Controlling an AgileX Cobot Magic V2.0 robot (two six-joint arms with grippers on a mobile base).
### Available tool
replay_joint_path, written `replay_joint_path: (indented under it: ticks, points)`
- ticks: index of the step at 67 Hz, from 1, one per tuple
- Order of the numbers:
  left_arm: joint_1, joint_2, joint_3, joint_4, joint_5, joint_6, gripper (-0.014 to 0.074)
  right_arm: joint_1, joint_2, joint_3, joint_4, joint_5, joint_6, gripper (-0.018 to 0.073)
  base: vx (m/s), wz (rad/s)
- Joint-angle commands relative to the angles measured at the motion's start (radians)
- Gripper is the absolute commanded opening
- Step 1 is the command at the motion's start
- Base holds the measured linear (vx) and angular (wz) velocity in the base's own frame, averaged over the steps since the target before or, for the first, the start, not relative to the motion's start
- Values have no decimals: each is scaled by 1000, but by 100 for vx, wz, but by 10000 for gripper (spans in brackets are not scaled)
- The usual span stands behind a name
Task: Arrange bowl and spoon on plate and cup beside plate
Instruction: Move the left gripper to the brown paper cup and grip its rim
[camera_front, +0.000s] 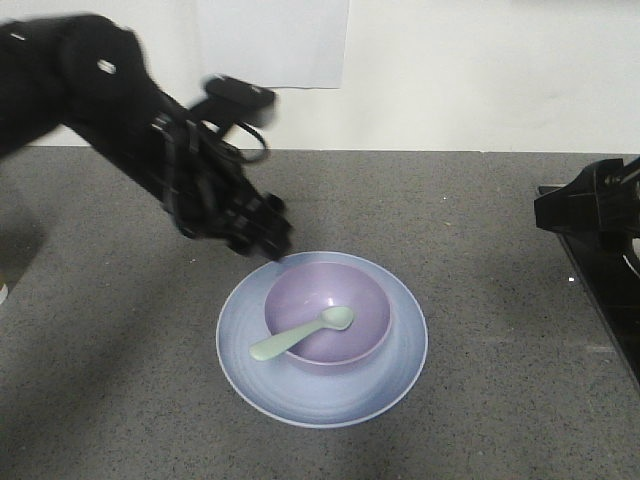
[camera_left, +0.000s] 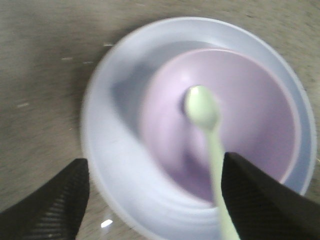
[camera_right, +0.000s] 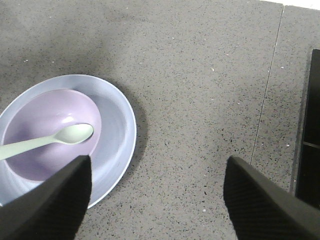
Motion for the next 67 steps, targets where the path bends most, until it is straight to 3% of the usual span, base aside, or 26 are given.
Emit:
replay_joint_path:
  ticks: [1,12,13,37,52,67]
  points:
    - [58,-105,-32,30,-1,-26,534,-5,-13,-27,5,-58,-2,538,0,0]
    - [162,-192,-32,121,36,-47,534,-5,-13,-27,5,-61,-2,538,0,0]
    - [223,-230,-32,180,49,-60,534,-5,-13,-27,5,-61,-2,538,0,0]
    - [431,-290,-31,428,67,-204,534,-5,-13,-27,5,-60,-2,538,0,0]
    - [573,-280,-31,447,63,-255,534,-5,-13,-27,5,-58,-2,538,0,0]
    - [671,-231,-30,392,59,-265,534,-5,-13,-27,6,-56,-2,538,0,0]
